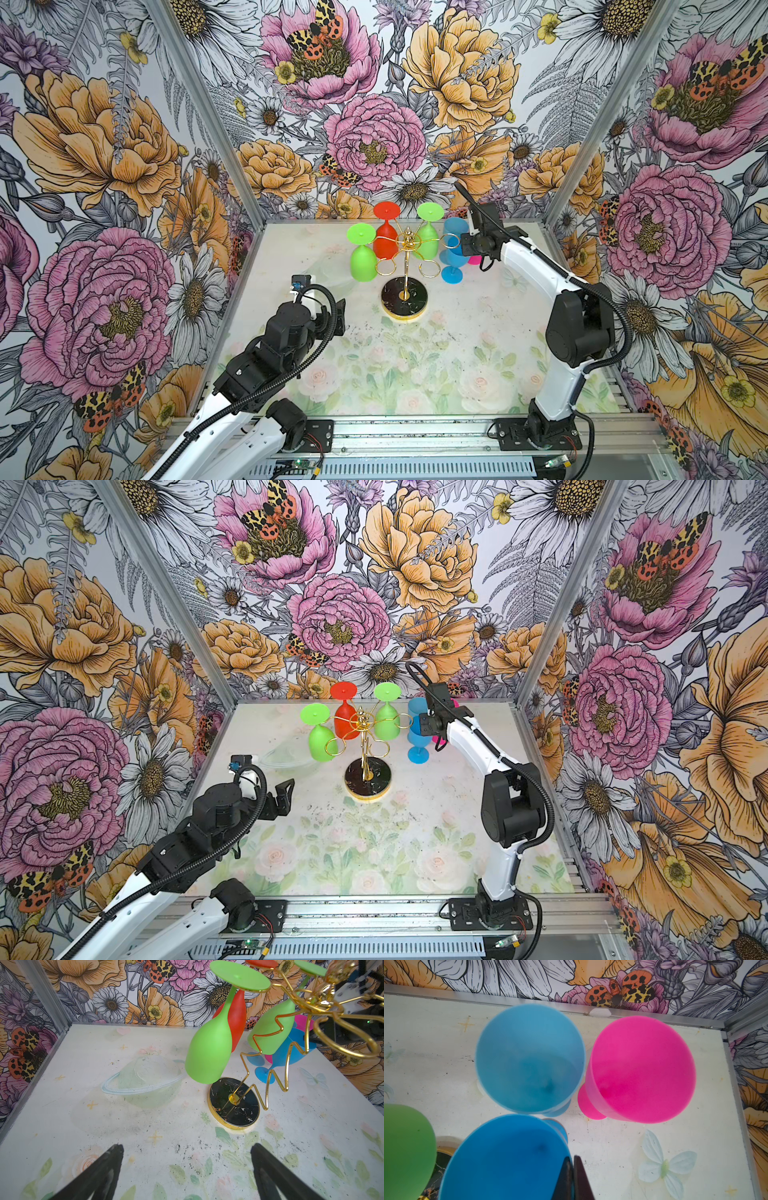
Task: Take the wine glass off the wine glass rack
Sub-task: 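Lower the blue glass beside the light blue glass while the left gripper withdraws, then open the right gripper to release the blue glass, then withdraw the right gripper while the left gripper moves toward the green glasses on the rack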
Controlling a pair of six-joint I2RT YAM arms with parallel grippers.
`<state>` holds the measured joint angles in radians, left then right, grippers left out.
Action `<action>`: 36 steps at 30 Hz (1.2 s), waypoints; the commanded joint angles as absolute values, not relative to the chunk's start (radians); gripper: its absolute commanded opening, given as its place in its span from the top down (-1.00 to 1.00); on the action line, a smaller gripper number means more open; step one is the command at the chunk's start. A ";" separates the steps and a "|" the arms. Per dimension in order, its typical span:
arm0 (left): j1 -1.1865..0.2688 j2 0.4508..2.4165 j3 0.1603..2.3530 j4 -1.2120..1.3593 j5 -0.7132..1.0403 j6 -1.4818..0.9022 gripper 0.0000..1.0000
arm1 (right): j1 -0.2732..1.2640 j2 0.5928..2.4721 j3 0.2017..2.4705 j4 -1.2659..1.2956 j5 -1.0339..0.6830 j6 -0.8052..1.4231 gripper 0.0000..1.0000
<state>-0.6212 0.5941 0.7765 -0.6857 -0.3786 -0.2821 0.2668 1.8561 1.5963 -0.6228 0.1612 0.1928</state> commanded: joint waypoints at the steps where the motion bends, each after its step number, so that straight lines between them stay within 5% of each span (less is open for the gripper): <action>1: -0.610 0.584 0.769 -0.704 -0.355 -0.285 -0.95 | 0.259 1.867 1.626 -0.604 0.164 0.208 0.81; 17: -0.596 0.598 0.790 -0.714 -0.340 -0.285 -0.96 | 0.254 1.803 1.636 -0.608 0.159 0.221 0.38; 28: -0.455 0.742 0.922 -0.710 -0.187 -0.289 -0.95 | 0.246 1.570 1.559 -0.630 0.107 0.238 -0.57; 36: -0.267 0.861 1.055 -0.663 0.038 -0.330 -0.87 | 0.230 1.367 1.406 -0.631 -0.033 0.271 -0.63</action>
<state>-0.3096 0.8379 1.0096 -0.7029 -0.0914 -0.2989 0.2340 1.4097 1.4525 -0.6247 0.0452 0.2531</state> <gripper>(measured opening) 0.943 0.817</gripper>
